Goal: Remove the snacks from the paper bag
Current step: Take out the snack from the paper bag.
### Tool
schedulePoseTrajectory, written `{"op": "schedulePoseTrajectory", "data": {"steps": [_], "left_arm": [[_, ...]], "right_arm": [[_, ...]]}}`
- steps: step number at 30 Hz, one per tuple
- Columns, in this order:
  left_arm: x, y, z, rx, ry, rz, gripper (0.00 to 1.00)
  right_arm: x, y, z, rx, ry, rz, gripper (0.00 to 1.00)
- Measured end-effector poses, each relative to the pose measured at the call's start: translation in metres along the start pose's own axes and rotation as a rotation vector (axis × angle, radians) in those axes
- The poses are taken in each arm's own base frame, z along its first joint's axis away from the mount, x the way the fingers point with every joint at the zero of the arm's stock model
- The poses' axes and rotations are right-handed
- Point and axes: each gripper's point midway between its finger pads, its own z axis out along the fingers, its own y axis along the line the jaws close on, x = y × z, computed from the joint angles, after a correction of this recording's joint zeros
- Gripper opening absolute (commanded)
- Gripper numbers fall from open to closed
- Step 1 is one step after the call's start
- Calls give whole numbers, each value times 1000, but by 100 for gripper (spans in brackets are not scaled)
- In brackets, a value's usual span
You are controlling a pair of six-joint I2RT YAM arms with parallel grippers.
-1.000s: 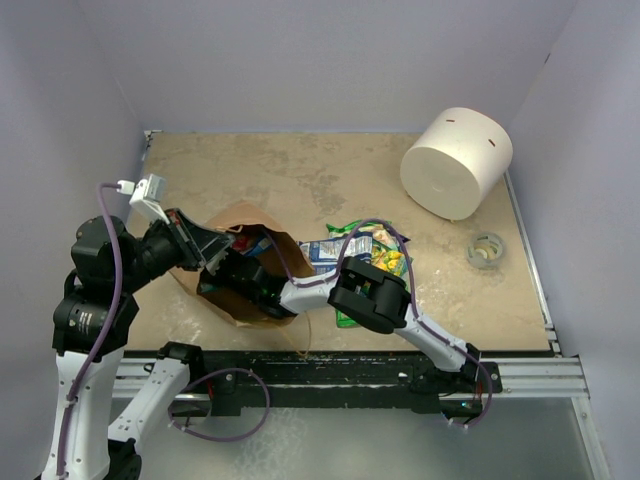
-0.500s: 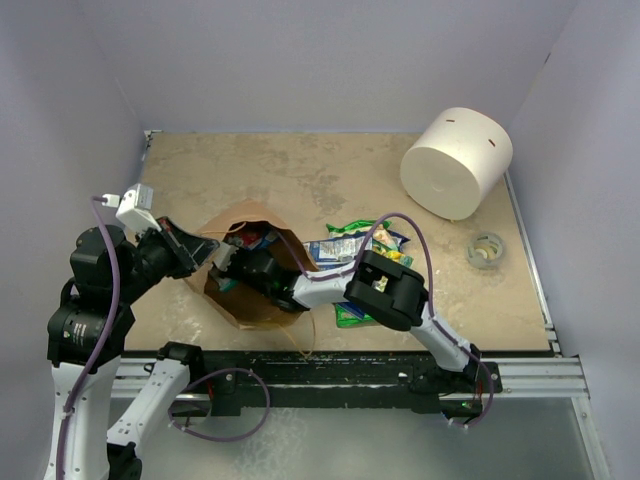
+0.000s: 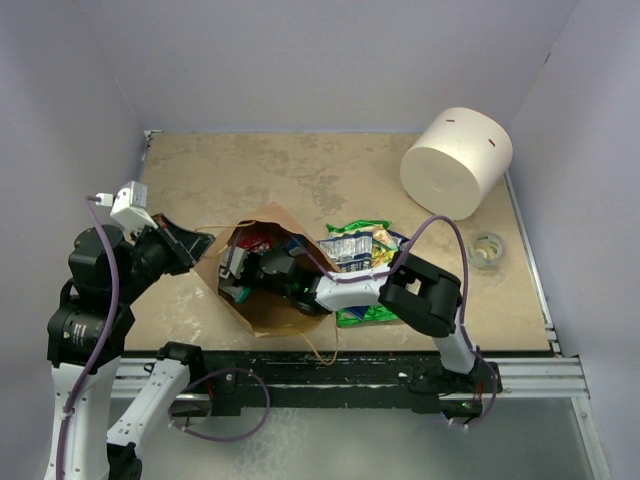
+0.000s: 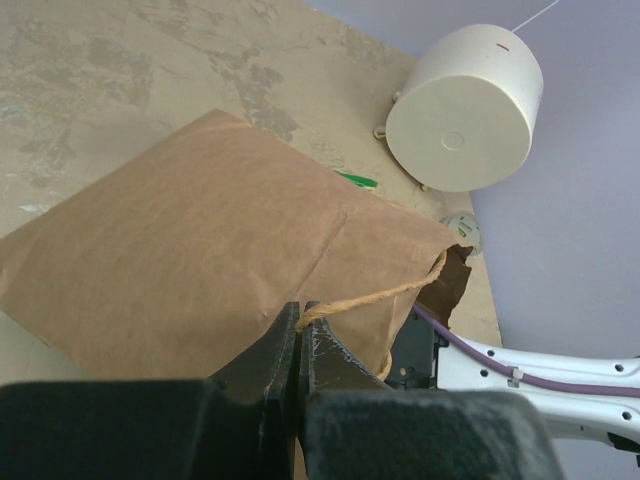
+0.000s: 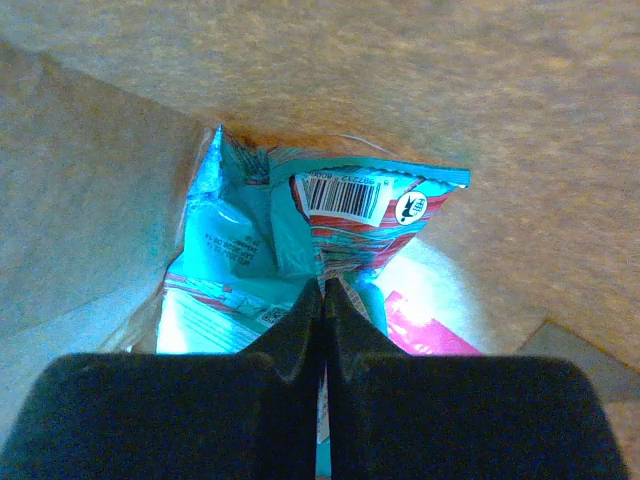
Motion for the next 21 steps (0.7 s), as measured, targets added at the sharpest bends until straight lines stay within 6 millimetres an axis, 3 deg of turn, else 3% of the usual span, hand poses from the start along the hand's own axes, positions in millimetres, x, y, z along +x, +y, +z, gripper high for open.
{"op": "schedulePoseTrajectory", "data": {"steps": [6, 16, 21], "left_arm": [[-4, 2, 1, -11, -19, 1, 0], [-15, 2, 3, -21, -63, 13, 0], [-37, 0, 8, -55, -99, 72, 0]], "right_arm": [[-2, 9, -21, -51, 0, 8, 0], [-53, -8, -48, -56, -88, -22, 0], [-67, -12, -56, -66, -104, -44, 0]]}}
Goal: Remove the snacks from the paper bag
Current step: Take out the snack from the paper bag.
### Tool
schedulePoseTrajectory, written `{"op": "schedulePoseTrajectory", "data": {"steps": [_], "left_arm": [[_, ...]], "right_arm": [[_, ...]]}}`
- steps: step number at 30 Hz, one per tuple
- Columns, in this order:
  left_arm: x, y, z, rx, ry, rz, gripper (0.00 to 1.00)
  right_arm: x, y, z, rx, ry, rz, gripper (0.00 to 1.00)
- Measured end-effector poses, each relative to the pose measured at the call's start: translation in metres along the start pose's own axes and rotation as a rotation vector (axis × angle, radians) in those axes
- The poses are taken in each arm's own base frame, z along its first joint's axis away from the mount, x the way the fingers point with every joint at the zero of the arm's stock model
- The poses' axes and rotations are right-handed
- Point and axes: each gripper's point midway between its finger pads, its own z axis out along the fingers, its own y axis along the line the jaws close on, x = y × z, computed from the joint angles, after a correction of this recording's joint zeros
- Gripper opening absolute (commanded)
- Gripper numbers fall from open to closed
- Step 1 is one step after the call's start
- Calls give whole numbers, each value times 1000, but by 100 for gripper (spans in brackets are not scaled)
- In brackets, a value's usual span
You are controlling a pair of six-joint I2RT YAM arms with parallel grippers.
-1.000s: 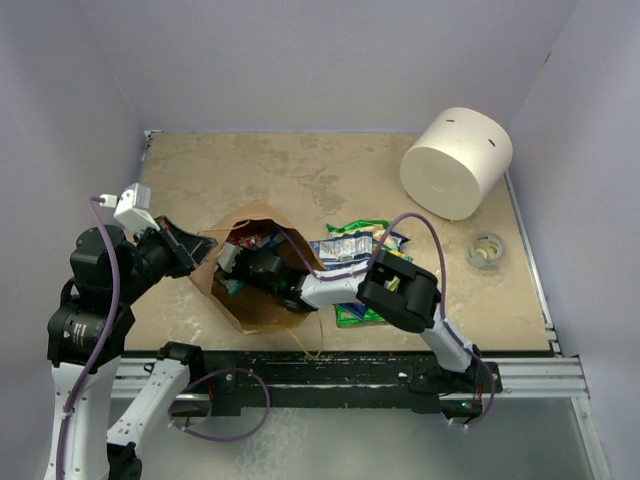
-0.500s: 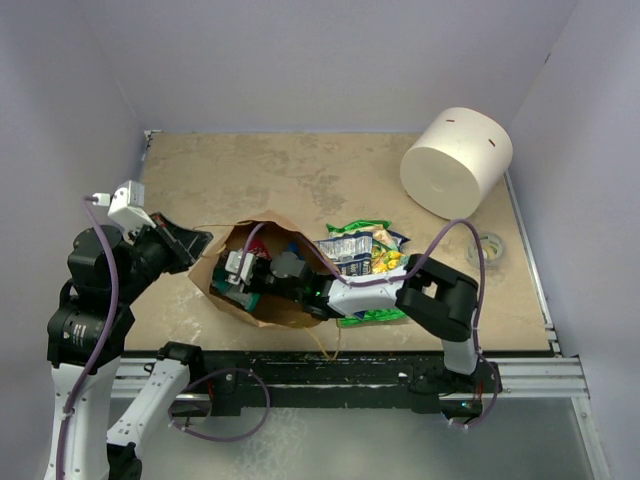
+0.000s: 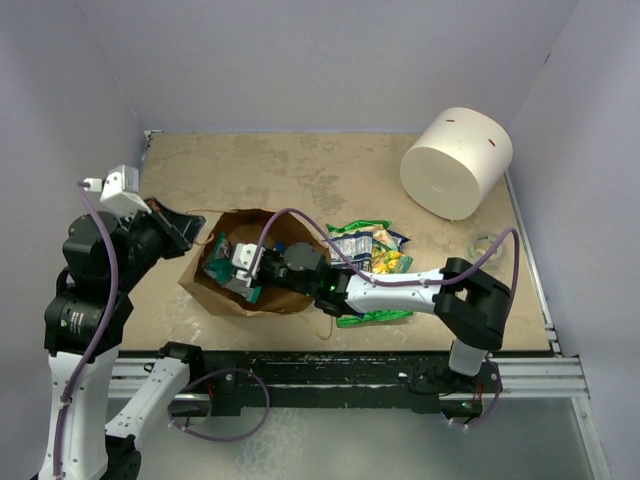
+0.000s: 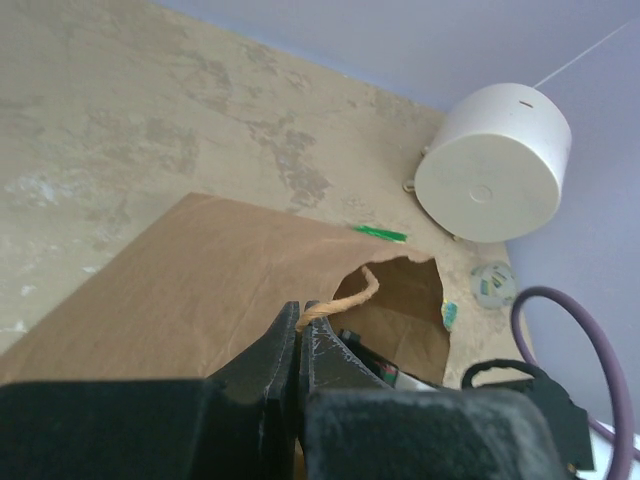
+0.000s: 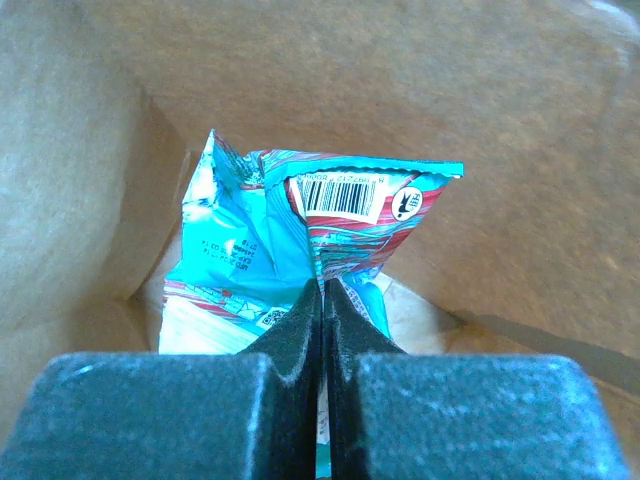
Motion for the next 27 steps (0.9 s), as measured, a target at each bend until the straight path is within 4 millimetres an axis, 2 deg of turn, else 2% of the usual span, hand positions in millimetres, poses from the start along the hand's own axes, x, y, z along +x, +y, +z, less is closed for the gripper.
{"op": "schedulePoseTrajectory", "data": {"steps": [5, 10, 14, 18, 22, 27], "left_arm": [[-26, 2, 7, -44, -55, 83, 0], [-37, 10, 10, -92, -96, 126, 0], [-40, 14, 12, -113, -104, 159, 0], [-43, 18, 16, -133, -97, 199, 0], [-54, 25, 14, -188, -119, 234, 0], [-70, 41, 4, -303, -166, 271, 0]], "right_arm": [[-8, -5, -5, 6, 6, -3, 0], [-20, -18, -12, 42, 13, -9, 0], [-47, -41, -22, 90, -17, -6, 0], [-85, -73, -33, 153, -72, 3, 0], [-121, -104, -46, 206, -127, 33, 0], [-151, -134, -79, 263, -149, 51, 0]]}}
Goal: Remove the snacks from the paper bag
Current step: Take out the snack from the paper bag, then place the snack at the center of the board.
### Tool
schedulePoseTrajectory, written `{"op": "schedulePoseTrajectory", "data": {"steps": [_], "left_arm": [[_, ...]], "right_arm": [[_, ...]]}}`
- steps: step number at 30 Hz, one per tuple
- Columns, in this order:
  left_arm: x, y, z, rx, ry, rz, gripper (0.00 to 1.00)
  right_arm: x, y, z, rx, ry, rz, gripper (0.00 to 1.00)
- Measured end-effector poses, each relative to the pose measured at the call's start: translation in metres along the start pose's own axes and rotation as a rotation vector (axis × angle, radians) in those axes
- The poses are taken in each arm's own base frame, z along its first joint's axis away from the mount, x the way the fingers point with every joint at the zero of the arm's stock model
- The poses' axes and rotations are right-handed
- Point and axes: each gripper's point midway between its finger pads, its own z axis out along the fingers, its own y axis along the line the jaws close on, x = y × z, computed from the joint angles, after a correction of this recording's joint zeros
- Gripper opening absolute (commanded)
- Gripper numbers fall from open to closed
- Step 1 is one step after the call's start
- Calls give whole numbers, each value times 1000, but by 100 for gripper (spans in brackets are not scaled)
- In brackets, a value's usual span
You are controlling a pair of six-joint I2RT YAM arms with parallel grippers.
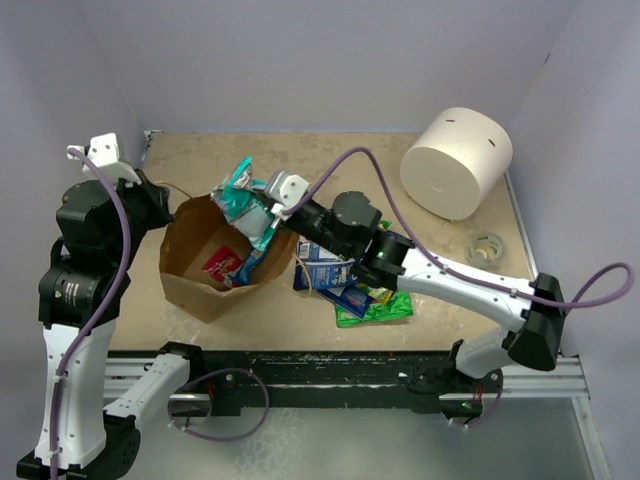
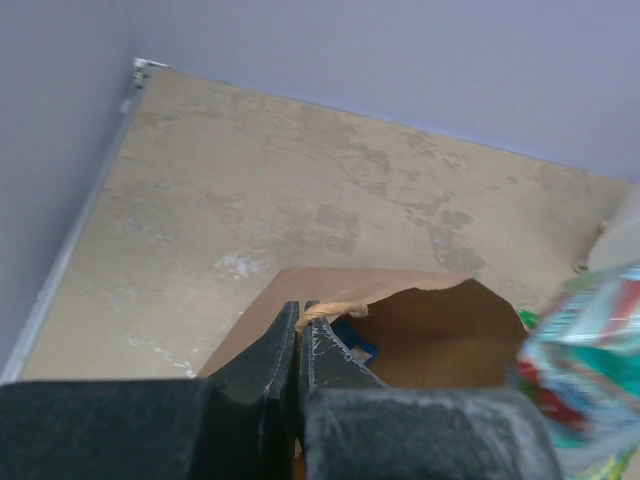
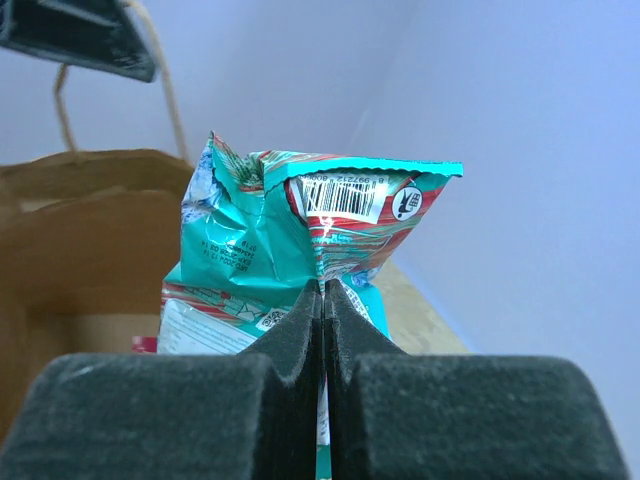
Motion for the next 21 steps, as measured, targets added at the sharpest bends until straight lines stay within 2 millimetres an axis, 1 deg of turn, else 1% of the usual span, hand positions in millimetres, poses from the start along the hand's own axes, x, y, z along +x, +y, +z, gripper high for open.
{"op": "schedulePoseTrajectory", "data": {"steps": [3, 4, 6, 8, 10, 12, 14, 16, 18, 20, 21], "left_arm": [[-6, 15, -4, -75, -23, 32, 0], [-9, 20, -5, -101, -33, 45, 0], [-15, 27, -10, -133, -53, 69, 0], [-21, 30, -13, -145, -70, 100, 0], [-25, 29, -15, -134, -80, 133, 0], [-24, 23, -15, -92, -74, 174, 0], [-21, 14, -15, -28, -62, 211, 0], [-18, 3, -14, 36, -50, 232, 0], [-11, -12, -11, 130, -38, 243, 0], [2, -28, -6, 222, -12, 241, 0], [11, -36, -3, 273, 11, 234, 0]], "right_arm": [[-19, -29, -21, 91, 9, 10, 0], [-23, -39, -28, 128, 14, 17, 0], [-28, -64, -48, 246, 39, 48, 0], [-24, -93, -73, 395, 76, 104, 0], [-11, -114, -97, 510, 126, 158, 0], [16, -127, -124, 618, 210, 214, 0], [49, -130, -144, 697, 307, 257, 0], [81, -122, -156, 726, 406, 292, 0], [119, -110, -165, 738, 517, 325, 0], [159, -97, -175, 747, 641, 344, 0], [173, -92, -179, 751, 687, 347, 0]]}}
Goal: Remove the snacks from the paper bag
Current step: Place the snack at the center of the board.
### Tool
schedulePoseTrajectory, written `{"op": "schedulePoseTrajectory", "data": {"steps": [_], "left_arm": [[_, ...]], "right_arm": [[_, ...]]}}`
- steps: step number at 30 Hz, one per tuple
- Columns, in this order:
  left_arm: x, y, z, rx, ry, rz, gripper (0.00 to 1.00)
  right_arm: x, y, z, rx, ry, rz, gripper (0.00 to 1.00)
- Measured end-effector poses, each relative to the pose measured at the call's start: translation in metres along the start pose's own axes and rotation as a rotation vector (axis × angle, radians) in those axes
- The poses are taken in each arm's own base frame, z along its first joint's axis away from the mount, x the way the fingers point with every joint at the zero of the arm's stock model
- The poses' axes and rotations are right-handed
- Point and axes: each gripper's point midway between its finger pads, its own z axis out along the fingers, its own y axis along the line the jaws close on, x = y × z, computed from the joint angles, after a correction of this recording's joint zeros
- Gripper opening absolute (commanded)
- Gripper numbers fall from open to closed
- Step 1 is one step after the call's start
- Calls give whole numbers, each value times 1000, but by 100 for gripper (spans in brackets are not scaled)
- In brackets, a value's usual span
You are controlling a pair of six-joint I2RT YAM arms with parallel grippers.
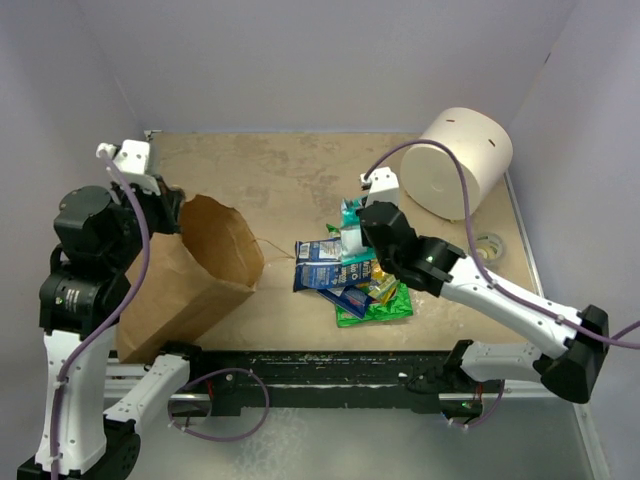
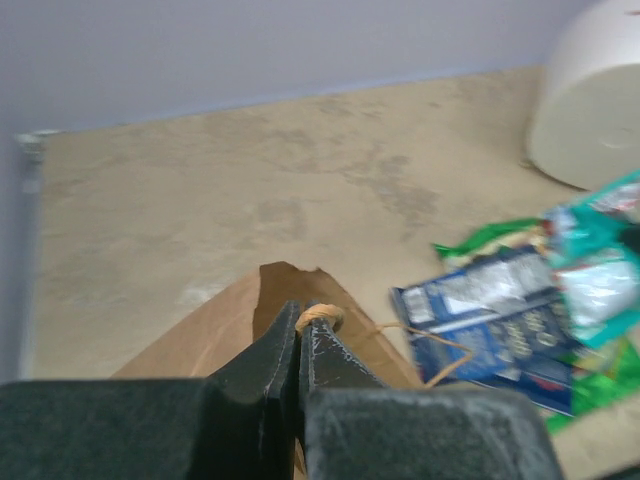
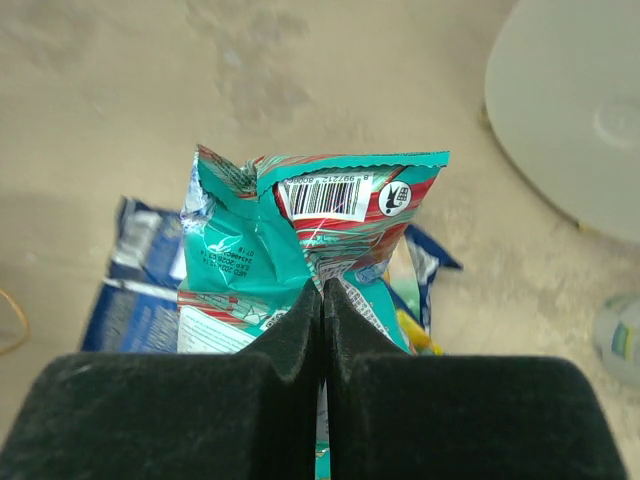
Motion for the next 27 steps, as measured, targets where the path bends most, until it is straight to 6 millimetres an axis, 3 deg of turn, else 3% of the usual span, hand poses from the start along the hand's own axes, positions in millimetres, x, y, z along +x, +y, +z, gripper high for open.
{"op": "schedulePoseTrajectory", "data": {"steps": [2, 5, 9, 15, 18, 21, 25, 27], "left_arm": [[15, -17, 8, 96, 36, -30, 0], [36, -46, 18, 253, 93, -111, 0], [57, -76, 21, 423, 169, -216, 0], [61, -103, 2, 585, 209, -270, 0], [63, -110, -10, 632, 215, -277, 0], [69, -110, -19, 630, 231, -292, 0], [76, -101, -21, 555, 242, -307, 0], [79, -96, -22, 509, 246, -319, 0]], "right_arm": [[29, -2, 10, 28, 92, -21, 0], [54, -7, 20, 64, 182, -25, 0], [71, -15, 27, 94, 250, -10, 0], [94, -19, 29, 100, 314, -5, 0], [107, -18, 28, 90, 347, -6, 9], [113, -15, 28, 85, 368, 7, 31], [114, -12, 27, 77, 375, 29, 54], [116, -12, 27, 72, 378, 28, 59]]}}
